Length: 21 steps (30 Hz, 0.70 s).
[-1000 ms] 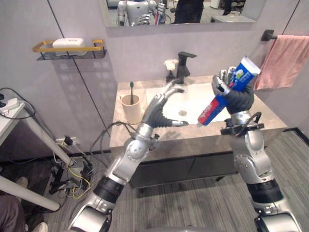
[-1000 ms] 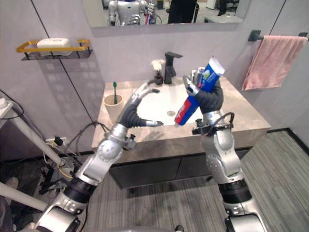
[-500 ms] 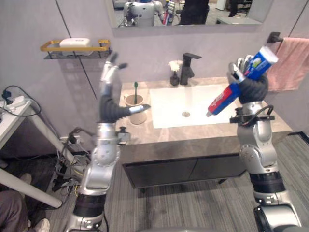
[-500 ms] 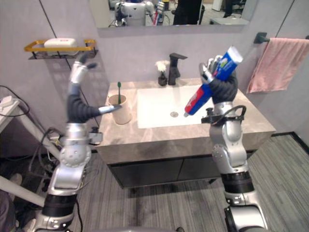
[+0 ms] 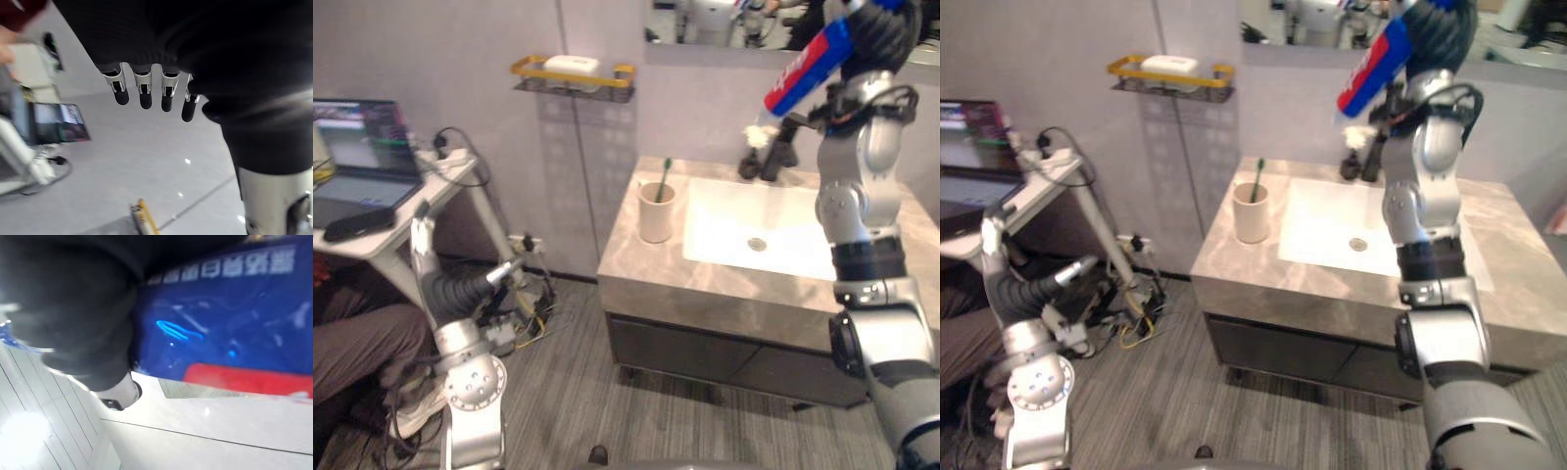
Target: Organize washtable
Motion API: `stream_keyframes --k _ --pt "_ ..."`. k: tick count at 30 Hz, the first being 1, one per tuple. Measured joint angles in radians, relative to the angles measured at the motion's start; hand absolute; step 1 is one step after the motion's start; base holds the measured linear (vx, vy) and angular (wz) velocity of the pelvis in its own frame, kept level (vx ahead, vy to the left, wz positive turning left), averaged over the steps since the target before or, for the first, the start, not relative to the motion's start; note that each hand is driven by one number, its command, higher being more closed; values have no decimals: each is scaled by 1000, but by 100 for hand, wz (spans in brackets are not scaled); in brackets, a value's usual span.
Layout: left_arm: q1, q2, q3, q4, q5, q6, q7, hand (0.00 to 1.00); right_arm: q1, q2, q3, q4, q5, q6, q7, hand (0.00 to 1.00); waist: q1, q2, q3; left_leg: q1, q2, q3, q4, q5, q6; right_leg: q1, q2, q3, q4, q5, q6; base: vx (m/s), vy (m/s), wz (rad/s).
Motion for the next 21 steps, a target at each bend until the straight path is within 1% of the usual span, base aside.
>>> stream_keyframes --k 1,4,6,7,8,10,13,16,21 --pt "12 -7 -1 25 -5 0 -1 0 -16 -7 5 18 1 -2 -2 100 8 -1 1 -3 -1 -9 0 0 0 3 0 -10 0 -1 0 -22 1 50" --pt "66 -19 -9 186 -45 8 -37 0 -71 -15 36 66 27 -2 -3 100 42 -14 7 -17 -5 -41 0 2 -1 10 -1 -45 0 -6 2 -26 13 35" --pt "96 -20 -20 301 -72 33 -68 0 -103 -11 55 89 59 -4 -3 100 48 -37 22 -29 -7 -54 0 2 -1 8 -1 -62 -1 -13 8 -36 15 20" --pt "102 -19 -26 323 -80 39 -79 0 -106 -11 57 92 63 -4 -4 100 50 -45 28 -31 -7 -56 0 1 0 8 -2 -63 -1 -14 10 -34 16 10" --pt "112 -16 -47 367 -90 45 -95 0 -107 -11 59 95 70 -4 -4 100 55 -62 37 -34 -4 -58 0 1 1 7 -1 -65 -2 -15 9 -32 -2 7" --pt "111 19 -112 465 -107 49 -125 0 -108 -11 63 95 77 -4 -8 100 61 -87 45 -49 0 -71 0 1 1 4 -2 -79 -8 -14 10 -22 -6 16" --pt "108 36 -176 567 -110 64 -158 0 -115 -4 74 95 78 1 -21 100 68 -112 52 -68 4 -76 1 11 0 -12 3 -87 -9 -7 1 13 -2 9" --pt "103 37 -206 622 -121 73 -178 0 -117 9 75 95 77 6 -26 100 69 -121 58 -81 7 -85 1 14 -1 -18 10 -97 -9 -8 -1 17 -18 10" --pt "83 46 -214 674 -146 79 -193 0 -117 7 75 93 75 9 -41 100 65 -126 62 -83 10 -86 1 14 -1 -19 16 -100 -9 -12 -3 8 -8 2"
